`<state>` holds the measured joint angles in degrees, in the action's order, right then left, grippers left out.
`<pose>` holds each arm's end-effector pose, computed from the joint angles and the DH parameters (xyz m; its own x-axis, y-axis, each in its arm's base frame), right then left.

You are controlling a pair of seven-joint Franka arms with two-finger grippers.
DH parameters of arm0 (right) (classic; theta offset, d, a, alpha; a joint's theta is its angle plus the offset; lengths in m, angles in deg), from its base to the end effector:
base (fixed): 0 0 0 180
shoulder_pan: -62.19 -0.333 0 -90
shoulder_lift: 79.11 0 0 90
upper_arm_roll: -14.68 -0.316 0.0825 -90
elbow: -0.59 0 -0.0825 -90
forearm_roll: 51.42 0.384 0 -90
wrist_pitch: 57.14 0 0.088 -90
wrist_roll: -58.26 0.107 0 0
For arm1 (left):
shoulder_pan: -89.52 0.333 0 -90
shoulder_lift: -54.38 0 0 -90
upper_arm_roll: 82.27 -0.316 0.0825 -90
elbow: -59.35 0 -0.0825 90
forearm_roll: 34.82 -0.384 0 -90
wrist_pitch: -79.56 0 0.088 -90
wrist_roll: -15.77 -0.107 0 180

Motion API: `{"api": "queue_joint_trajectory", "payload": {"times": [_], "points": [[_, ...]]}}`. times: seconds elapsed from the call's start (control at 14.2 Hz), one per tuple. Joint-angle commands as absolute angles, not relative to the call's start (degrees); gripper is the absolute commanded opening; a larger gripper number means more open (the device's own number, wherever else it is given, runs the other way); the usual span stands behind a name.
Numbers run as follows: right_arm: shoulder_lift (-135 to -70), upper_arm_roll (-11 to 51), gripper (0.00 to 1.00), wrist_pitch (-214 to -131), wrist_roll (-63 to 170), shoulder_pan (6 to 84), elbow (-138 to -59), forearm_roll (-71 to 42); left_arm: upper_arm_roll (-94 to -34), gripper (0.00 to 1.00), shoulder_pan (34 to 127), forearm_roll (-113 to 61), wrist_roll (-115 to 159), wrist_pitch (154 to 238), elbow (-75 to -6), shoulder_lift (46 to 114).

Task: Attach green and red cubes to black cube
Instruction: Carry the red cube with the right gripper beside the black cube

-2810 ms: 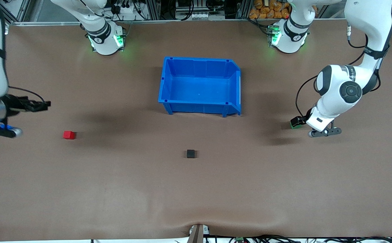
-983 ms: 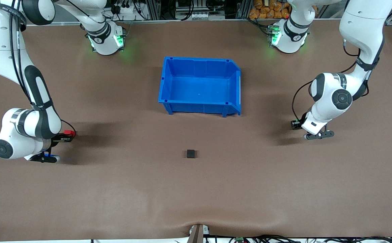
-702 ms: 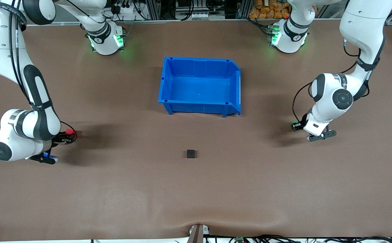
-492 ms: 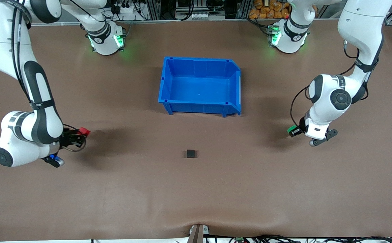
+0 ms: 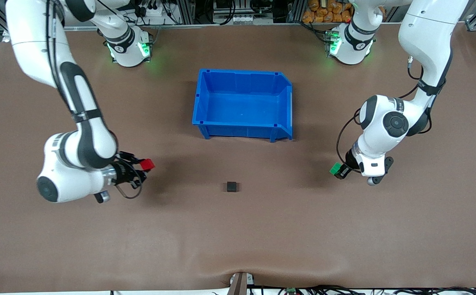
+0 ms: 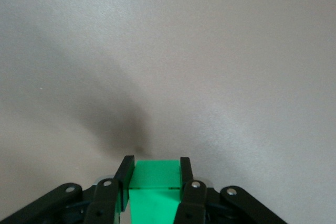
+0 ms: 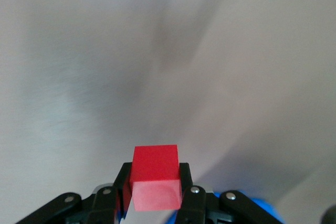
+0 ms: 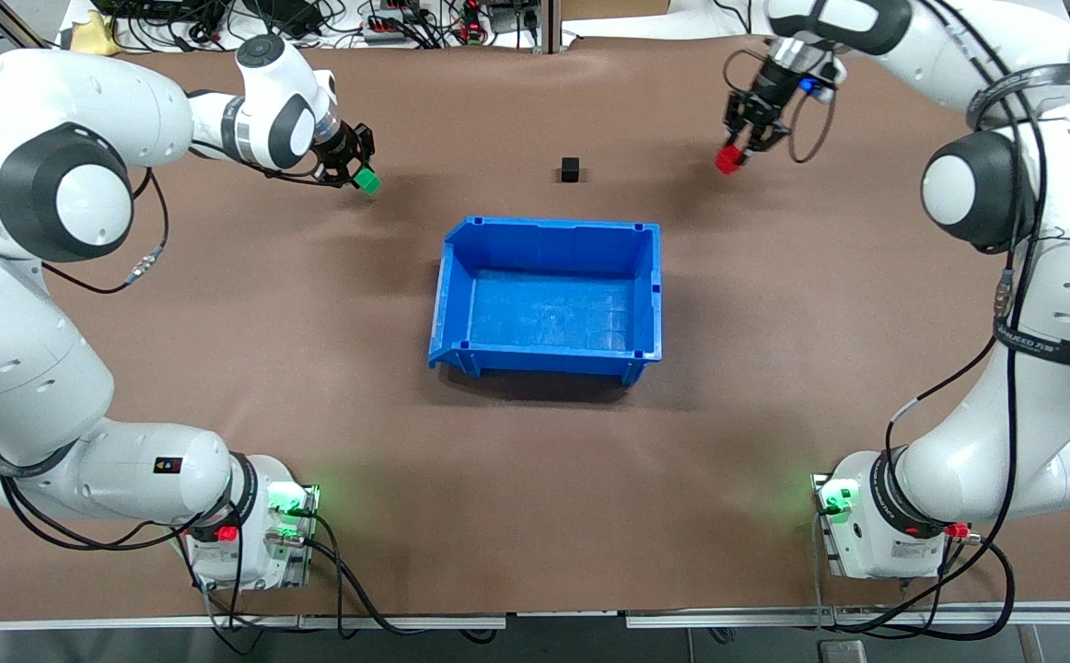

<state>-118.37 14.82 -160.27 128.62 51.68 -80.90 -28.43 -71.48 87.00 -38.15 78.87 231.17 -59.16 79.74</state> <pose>0.6737 0.1570 0.2771 0.2891 -0.8594 -0.4217 -0.8996 -0.3945 0.1872 0.5893 -0.1383 0.2321 0.6634 0.7479 0.0246 0.7373 -0.6589 0.1493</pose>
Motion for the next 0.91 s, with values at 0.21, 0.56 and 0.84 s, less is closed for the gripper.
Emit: {"api": "queue_joint_trajectory", "payload": {"times": [0.21, 0.56, 0.84], "points": [[-119.1, 15.4, 0.0, -178.0, 151.8, 43.4, -81.1, -26.7, -71.4, 0.0, 86.8, -38.2, 83.2, 228.7, -57.5, 80.0], [-124.5, 15.4, 0.0, -192.0, 161.1, 37.6, -81.5, -26.7, -71.0, 0.0, 86.7, -38.1, 89.8, 228.5, -57.2, 79.8], [-128.7, 15.4, 0.0, -199.1, 166.6, 34.2, -80.8, -26.6, -70.5, 0.0, 85.7, -38.0, 99.9, 223.9, -53.0, 80.1]]}}
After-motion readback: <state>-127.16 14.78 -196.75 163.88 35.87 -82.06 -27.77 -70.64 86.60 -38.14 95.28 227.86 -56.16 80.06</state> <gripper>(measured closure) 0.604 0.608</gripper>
